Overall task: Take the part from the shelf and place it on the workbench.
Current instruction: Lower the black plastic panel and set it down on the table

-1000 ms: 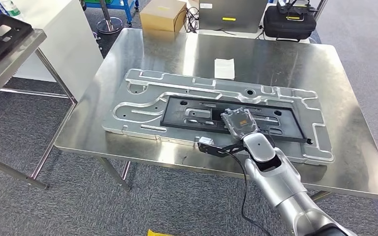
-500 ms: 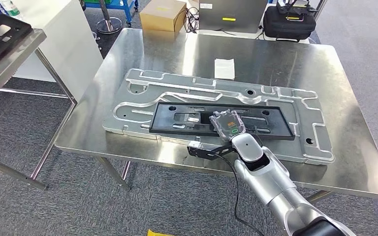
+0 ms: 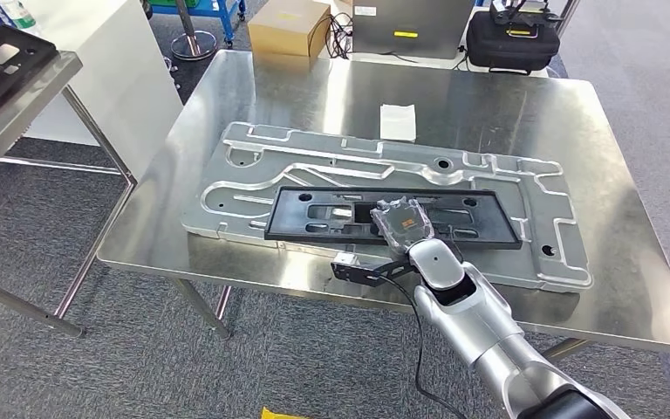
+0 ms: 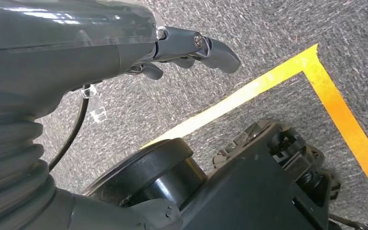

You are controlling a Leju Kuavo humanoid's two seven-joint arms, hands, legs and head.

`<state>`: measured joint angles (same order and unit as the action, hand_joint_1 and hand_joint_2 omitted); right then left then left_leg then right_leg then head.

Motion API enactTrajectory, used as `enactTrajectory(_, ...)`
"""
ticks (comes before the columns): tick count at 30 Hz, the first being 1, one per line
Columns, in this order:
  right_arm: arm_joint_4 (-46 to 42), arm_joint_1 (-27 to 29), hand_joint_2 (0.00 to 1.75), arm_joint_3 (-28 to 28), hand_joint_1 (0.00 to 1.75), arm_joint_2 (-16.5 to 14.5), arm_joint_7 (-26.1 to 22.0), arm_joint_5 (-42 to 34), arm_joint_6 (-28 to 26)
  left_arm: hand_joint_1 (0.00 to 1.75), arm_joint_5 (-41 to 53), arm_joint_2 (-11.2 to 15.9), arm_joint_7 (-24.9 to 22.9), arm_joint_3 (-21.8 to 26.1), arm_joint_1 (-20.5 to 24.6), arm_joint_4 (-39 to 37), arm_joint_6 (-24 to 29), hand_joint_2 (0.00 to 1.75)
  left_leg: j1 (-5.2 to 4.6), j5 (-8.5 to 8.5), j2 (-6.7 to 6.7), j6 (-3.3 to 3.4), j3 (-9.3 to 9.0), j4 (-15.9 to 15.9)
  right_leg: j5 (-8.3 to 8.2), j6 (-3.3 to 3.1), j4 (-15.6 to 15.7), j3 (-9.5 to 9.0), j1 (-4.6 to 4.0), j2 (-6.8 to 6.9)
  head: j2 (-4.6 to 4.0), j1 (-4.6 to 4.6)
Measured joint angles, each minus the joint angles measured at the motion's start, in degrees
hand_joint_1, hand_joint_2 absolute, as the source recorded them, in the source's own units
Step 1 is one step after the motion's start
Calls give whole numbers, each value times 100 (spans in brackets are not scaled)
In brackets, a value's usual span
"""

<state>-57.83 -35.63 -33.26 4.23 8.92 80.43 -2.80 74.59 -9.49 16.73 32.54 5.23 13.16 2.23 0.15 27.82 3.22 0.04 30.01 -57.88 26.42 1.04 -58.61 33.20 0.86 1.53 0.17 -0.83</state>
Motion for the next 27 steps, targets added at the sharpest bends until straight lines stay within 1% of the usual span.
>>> enactTrajectory(10, 3, -77, 175, -43, 0, -142, 8, 0, 7, 0, 102, -28, -60, -195, 42, 0, -4, 175, 0, 0, 0, 0, -3, -1, -3, 3, 0, -2, 0, -1, -1, 1)
enactTrajectory(20, 65, -141, 175, -54, 0, -209, 17, -69, -93, 0, 62, -32, -28, -246, 50, 0, -51, 175, 0, 0, 1, 0, -5, -3, -3, 3, 0, -5, 0, -2, 0, 1)
enactTrajectory(25, -151, -53, 175, 62, 0, -202, -83, -619, -401, 0, -32, -39, 23, -246, 43, 0, -56, 175, 0, 0, 1, 0, -5, -5, -3, 3, 1, -4, -1, -2, 0, 1)
enactTrajectory(27, -433, 81, 175, 212, 0, -197, -274, -1257, -563, 0, -94, -43, 52, -244, 29, 0, -61, 175, 0, 0, 0, 0, -4, -6, -3, 3, 1, -4, -1, 0, 0, 1)
